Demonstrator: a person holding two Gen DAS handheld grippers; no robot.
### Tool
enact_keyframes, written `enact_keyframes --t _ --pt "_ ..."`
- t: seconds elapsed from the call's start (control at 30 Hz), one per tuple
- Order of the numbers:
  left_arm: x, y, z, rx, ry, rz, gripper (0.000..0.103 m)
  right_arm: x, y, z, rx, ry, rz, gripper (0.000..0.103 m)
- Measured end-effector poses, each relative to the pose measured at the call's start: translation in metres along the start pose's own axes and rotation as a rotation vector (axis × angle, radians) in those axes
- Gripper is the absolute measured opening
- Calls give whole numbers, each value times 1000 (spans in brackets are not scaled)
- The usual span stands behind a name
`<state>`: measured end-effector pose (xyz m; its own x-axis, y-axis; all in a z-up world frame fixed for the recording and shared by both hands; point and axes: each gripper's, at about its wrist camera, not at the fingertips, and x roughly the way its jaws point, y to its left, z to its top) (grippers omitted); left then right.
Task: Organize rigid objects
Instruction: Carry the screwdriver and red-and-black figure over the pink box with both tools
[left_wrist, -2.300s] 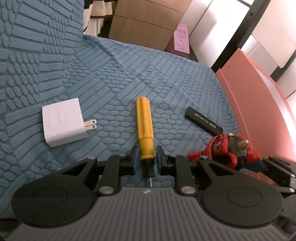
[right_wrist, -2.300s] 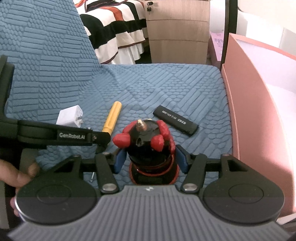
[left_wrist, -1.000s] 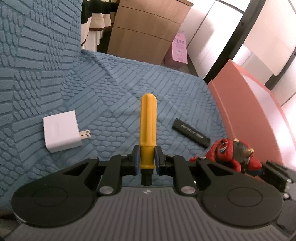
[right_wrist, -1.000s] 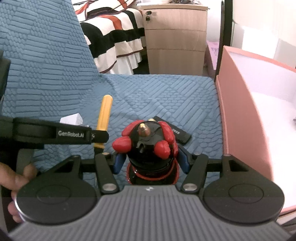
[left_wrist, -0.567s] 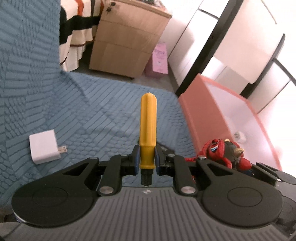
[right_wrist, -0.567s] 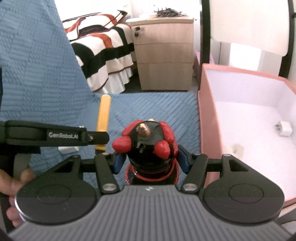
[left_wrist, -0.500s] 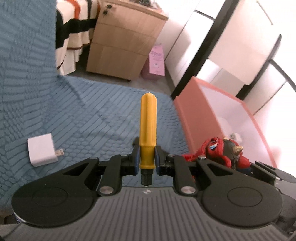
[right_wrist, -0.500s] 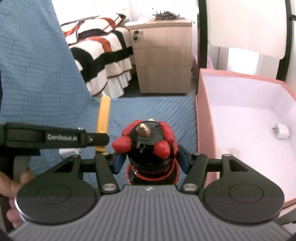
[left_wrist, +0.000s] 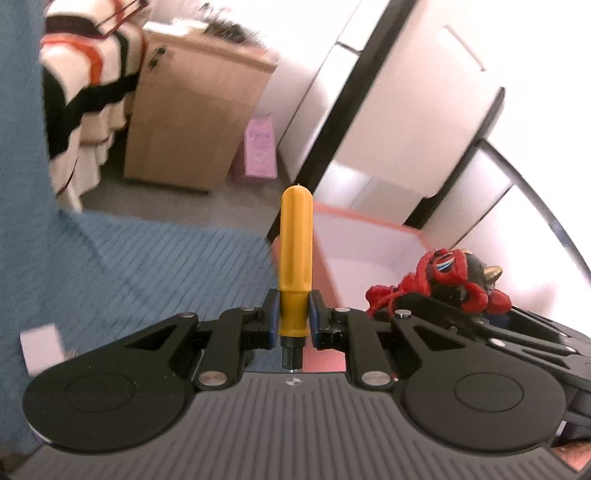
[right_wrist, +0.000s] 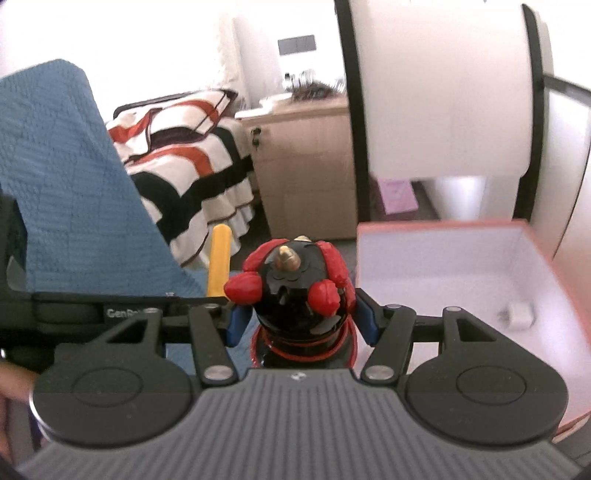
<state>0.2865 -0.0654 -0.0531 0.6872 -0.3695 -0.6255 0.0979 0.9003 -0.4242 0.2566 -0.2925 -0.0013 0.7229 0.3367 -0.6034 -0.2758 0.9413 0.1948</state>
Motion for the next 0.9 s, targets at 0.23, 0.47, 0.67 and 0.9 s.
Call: enact_keyframes --t 0.23,0.47,0.67,0.9 --pt "2 -50 30 60 -25 -50 19 -21 -32 25 19 -53 -35 61" --pt "19 -90 32 85 -7 -94 19 -32 -66 27 32 -76 -79 61" --pt "55 -106 20 104 47 -100 20 -21 -94 9 54 -40 -133 61" --pt "108 -115 -1 127 143 -114 20 8 -120 -22 120 36 -166 62"
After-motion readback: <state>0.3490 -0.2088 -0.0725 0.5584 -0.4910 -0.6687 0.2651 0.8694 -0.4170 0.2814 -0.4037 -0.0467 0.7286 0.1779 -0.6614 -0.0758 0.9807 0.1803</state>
